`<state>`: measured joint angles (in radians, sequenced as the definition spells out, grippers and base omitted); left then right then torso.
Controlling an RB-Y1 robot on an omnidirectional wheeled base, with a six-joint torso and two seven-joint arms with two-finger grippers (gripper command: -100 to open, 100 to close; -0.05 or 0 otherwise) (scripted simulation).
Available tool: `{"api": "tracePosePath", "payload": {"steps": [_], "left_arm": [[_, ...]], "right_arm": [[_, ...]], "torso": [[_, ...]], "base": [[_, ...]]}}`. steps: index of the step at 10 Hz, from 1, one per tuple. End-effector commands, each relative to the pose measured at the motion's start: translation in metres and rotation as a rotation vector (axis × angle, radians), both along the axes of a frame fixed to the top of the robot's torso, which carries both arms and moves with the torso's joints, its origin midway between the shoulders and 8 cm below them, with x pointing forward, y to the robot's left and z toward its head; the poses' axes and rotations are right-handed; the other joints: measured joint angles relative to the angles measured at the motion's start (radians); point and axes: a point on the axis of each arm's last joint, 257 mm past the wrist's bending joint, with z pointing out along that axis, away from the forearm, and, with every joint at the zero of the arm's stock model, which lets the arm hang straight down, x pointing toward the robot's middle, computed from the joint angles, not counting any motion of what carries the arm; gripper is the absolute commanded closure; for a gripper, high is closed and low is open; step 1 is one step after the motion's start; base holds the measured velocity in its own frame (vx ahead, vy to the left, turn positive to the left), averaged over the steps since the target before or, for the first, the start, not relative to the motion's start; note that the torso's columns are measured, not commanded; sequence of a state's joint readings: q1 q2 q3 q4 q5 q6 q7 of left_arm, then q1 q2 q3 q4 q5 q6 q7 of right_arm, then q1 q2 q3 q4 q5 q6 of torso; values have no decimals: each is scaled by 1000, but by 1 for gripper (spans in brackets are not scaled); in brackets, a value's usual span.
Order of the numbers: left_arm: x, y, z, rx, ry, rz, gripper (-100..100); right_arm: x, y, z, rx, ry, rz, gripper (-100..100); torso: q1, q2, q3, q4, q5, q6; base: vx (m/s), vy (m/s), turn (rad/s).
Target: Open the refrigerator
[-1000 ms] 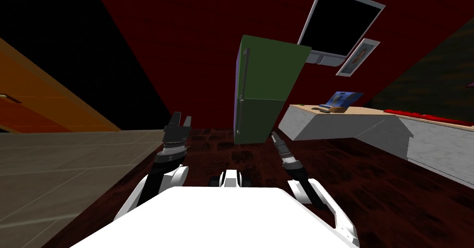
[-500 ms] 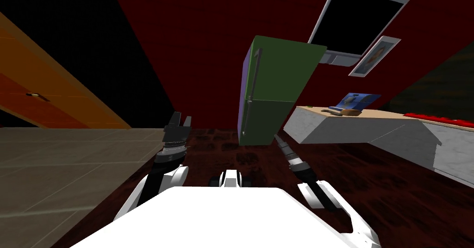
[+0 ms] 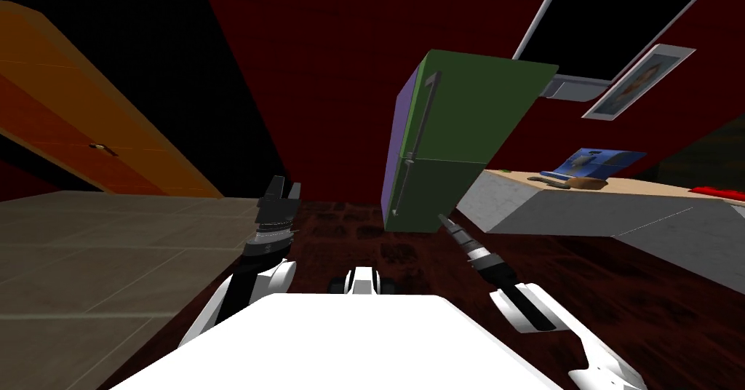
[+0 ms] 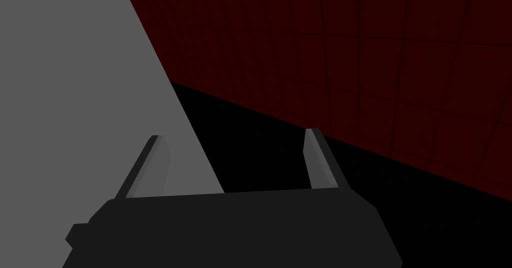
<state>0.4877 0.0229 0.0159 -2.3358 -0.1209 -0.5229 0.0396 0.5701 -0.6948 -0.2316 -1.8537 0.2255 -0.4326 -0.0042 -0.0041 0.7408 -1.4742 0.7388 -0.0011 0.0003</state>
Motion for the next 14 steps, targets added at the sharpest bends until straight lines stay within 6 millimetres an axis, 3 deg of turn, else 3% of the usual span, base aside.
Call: {"api": "tracePosePath", "payload": {"steps": [1,2,3,4,5,8,9,11,12,14], "left_arm": [[0,0,0,0,0,0,0],[0,0,0,0,0,0,0],[0,0,0,0,0,0,0],[0,0,0,0,0,0,0],[0,0,0,0,0,0,0],[0,0,0,0,0,0,0],[0,0,0,0,0,0,0],[0,0,0,0,0,0,0],[0,0,0,0,0,0,0],[0,0,0,0,0,0,0]], "right_arm": [[0,-27,-5,-97,41,-26,-100],[-1,-50,-9,-162,71,-61,-100],[0,-50,-7,-176,73,-53,-100],[-1,-75,-8,-248,103,-86,-100],[0,-75,-6,-255,103,-82,-100],[-3,-149,1,-475,186,-181,-100],[-2,-148,4,-487,186,-174,-100],[-5,-195,16,-626,235,-244,-100],[-4,-196,18,-636,235,-240,-100],[-9,-241,35,-769,282,-313,-100]], "torso": [[2,-2,-1,0,0,-1],[2,-3,-2,-1,1,0],[5,-4,-3,-1,1,0],[4,-4,-2,-1,1,0],[5,-5,-3,-1,1,-1],[8,-4,-2,-1,2,-1],[8,-6,-4,-2,2,-1],[1,-1,-1,0,0,0],[2,-1,0,0,0,0],[3,-2,-1,-1,1,0]], "base": [[39,127,62],[55,156,101],[53,135,44],[82,159,110],[56,130,44],[94,198,121],[115,174,37],[84,151,99],[66,125,38],[93,147,87]]}}
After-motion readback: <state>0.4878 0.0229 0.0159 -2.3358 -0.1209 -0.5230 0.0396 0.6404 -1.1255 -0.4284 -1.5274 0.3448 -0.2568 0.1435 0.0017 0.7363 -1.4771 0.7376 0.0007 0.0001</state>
